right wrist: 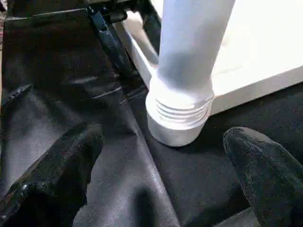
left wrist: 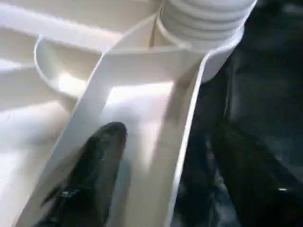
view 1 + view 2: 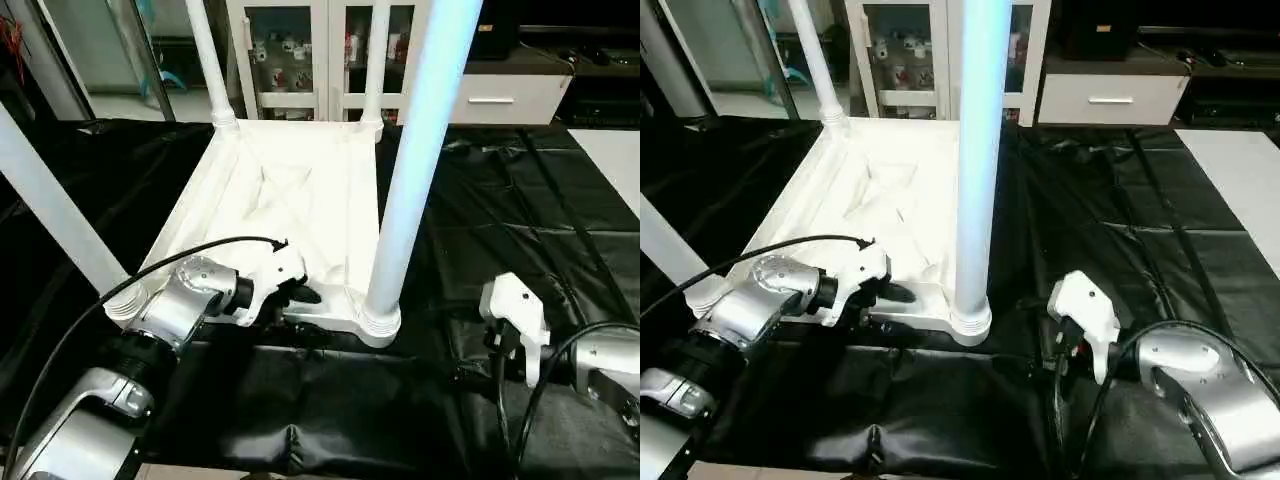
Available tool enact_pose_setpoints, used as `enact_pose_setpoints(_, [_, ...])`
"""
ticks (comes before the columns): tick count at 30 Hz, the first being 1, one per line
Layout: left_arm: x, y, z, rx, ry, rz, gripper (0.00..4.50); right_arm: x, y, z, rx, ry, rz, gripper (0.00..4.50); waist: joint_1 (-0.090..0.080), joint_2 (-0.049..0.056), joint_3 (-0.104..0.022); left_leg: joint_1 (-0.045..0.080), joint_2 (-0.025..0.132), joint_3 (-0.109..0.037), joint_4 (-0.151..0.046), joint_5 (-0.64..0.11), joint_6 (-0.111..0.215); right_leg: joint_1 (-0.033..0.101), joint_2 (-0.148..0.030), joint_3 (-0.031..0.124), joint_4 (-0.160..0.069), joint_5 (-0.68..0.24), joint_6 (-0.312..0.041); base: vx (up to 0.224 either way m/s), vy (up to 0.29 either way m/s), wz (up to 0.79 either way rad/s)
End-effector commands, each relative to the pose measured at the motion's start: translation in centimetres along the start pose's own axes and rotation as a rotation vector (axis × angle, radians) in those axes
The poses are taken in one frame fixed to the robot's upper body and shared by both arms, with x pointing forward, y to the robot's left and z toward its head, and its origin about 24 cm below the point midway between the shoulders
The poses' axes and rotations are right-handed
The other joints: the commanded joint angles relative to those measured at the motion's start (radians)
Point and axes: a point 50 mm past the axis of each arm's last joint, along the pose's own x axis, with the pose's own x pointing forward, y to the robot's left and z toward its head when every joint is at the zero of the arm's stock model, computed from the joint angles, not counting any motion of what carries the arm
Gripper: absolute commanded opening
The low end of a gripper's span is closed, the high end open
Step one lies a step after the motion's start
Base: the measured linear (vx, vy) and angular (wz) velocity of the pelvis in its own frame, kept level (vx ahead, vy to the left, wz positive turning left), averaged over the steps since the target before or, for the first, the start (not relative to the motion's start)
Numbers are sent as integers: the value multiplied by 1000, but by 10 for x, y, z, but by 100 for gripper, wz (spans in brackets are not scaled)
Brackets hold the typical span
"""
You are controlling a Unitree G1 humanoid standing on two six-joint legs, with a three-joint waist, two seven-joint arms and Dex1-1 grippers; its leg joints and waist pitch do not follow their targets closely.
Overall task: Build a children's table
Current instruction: Rotate table base
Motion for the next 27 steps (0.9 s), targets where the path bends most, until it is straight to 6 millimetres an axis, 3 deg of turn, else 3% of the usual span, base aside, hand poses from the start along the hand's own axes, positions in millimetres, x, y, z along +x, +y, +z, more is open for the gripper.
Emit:
enact_pose_setpoints(1, [-4, 4, 1, 46, 33, 9, 286, 1, -2, 5, -33, -6, -8, 450, -1, -8, -55, 20, 82, -35, -77, -191, 79, 37, -94, 46, -80, -55, -271, 0, 0, 0])
enact_pose_setpoints(5, [-5, 6, 4, 82, 6, 22, 266, 4, -4, 5, -33, -15, -20, 450, 0, -5, -55, 21, 82, -35, -78, -205, 69, 36, -94, 46, -81, -69, -274, 0, 0, 0])
enact_pose_setpoints(7, [-5, 7, 6, 107, -10, 25, 230, 5, -3, 4, -32, -14, -20, 450, 1, -5, -56, 21, 82, -34, -77, -200, 70, 36, -95, 46, -80, -55, -277, 0, 0, 0])
enact_pose_setpoints(9, [-4, 7, 5, 116, -9, 7, 232, 6, -3, 3, -30, -13, -17, 450, 2, -5, -56, 20, 83, -33, -78, -198, 71, 37, -94, 46, -79, -49, -277, 0, 0, 0])
enact_pose_setpoints(10, [-4, 6, 4, 117, -3, -3, 211, 6, -3, 3, -27, -12, -15, 450, 4, 5, -56, 21, 83, -35, -78, -199, 70, 37, -96, 46, -78, -48, -277, 0, 0, 0])
enact_pose_setpoints(12, [-4, 6, 4, 122, -1, -11, 193, 7, -2, 2, -26, -11, -13, 450, 2, 0, -55, 21, 83, -34, -80, -211, 67, 37, -95, 47, -78, -50, -279, 0, 0, 0])
enact_pose_setpoints(15, [-4, 6, 5, 126, -7, -12, 183, 7, -2, 2, -25, -12, -13, 450, 2, 0, -54, 21, 83, -34, -79, -214, 65, 37, -97, 47, -80, -63, -279, 0, 0, 0])
enact_pose_setpoints(22, [-5, 4, 0, 125, 43, -90, 110, 8, -3, 2, -35, -9, -10, 450, 1, 6, -53, 23, 85, -34, -83, -226, 57, 34, -95, 47, -81, -67, -278, 0, 0, 0])
enact_pose_setpoints(24, [-5, 3, -1, 122, 47, -95, 99, 8, -3, 2, -36, -8, -11, 450, 0, 5, -54, 22, 85, -34, -82, -224, 57, 36, -96, 48, -80, -62, -279, 0, 0, 0])
enact_pose_setpoints(25, [-5, 3, -3, 123, 54, -90, 91, 8, -3, 2, -37, -8, -10, 450, 0, -2, -54, 21, 85, -33, -81, -218, 62, 36, -97, 48, -80, -59, -282, 0, 0, 0])
enact_pose_setpoints(27, [-5, 3, -4, 120, 53, -86, 65, 8, -3, 3, -39, -9, -8, 450, 0, 2, -53, 21, 85, -33, -80, -215, 66, 36, -97, 48, -81, -69, -282, 0, 0, 0])
